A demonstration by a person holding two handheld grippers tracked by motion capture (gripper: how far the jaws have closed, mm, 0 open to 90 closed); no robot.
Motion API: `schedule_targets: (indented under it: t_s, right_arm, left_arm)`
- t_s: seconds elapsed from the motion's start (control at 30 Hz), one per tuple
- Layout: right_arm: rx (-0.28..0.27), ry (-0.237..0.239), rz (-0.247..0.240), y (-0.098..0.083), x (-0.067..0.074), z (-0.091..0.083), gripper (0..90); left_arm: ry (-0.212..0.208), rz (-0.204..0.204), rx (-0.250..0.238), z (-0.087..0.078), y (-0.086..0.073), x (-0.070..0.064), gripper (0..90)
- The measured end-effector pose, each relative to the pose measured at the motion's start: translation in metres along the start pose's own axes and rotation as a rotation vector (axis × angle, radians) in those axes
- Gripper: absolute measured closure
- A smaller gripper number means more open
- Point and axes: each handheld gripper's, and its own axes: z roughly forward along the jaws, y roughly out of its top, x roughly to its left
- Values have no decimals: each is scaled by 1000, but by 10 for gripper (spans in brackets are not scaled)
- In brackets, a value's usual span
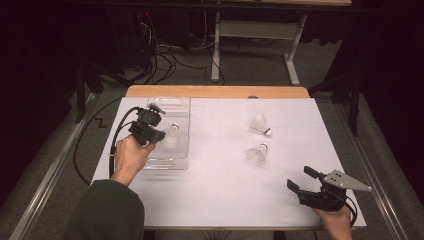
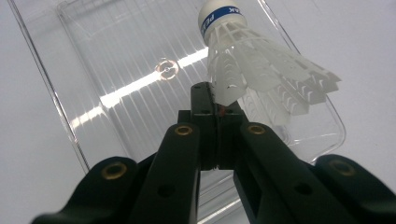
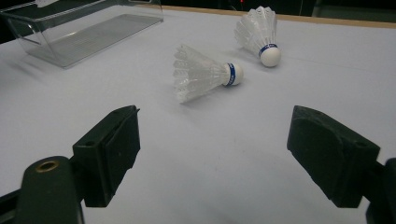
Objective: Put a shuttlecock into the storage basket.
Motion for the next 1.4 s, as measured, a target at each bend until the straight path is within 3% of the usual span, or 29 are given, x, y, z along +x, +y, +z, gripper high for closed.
schedule_targets:
  t_s: [0.4, 0.97, 1.4]
  right_arm:
    - [1, 2, 2, 0, 0, 0, 180]
    - [3, 2, 4, 0, 0, 0, 178]
    - [1, 4, 8, 0, 0, 0, 179]
  left_arm:
    - [14, -6, 16, 7, 0, 4, 895]
    - [35, -55, 34, 21, -6, 21, 894]
    - [50, -88, 74, 36, -10, 29, 892]
